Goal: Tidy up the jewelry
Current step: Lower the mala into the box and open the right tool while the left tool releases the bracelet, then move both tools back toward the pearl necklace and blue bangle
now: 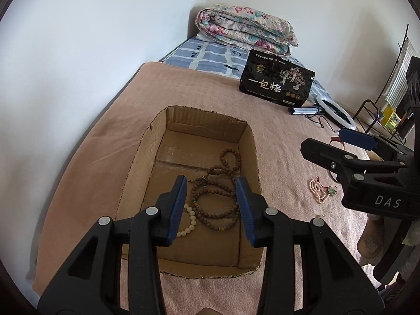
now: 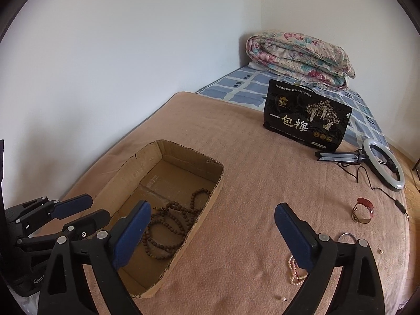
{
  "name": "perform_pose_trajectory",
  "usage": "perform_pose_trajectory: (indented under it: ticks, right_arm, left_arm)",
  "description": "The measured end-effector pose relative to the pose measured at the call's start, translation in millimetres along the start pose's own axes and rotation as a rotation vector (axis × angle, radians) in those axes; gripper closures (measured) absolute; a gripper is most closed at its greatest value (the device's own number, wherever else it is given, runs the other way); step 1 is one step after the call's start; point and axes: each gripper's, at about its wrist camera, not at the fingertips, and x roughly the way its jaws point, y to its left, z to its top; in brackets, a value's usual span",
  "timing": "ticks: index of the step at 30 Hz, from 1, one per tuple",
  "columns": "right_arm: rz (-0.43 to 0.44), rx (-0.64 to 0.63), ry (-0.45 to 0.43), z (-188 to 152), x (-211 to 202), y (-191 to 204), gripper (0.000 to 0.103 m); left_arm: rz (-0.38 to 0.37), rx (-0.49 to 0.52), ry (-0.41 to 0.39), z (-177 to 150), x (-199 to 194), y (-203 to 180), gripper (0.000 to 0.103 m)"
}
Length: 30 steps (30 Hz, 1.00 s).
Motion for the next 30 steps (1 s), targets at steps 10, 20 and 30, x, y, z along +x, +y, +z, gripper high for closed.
perform_pose_trajectory:
  ticks: [10, 20, 30]
  right_arm:
    - [-0.061, 0.101, -0.047, -14.5, -29.6, -56.1, 0.002]
    - [-0.157, 0.213, -0.064, -37.8, -56.3, -138.4, 0.0]
    - [-0.23, 0.3, -0.055, -63.1, -72.3, -209.3, 0.0]
  left_arm:
    - [-0.047, 0.053, -0.013, 4.7, 2.1, -39.5, 0.064]
    - [-0.116, 0.114, 0.027, 3.3, 19.9, -87.7, 0.064]
    - [-0.175, 0.165, 0.081, -3.2, 42.4, -133.8, 0.064]
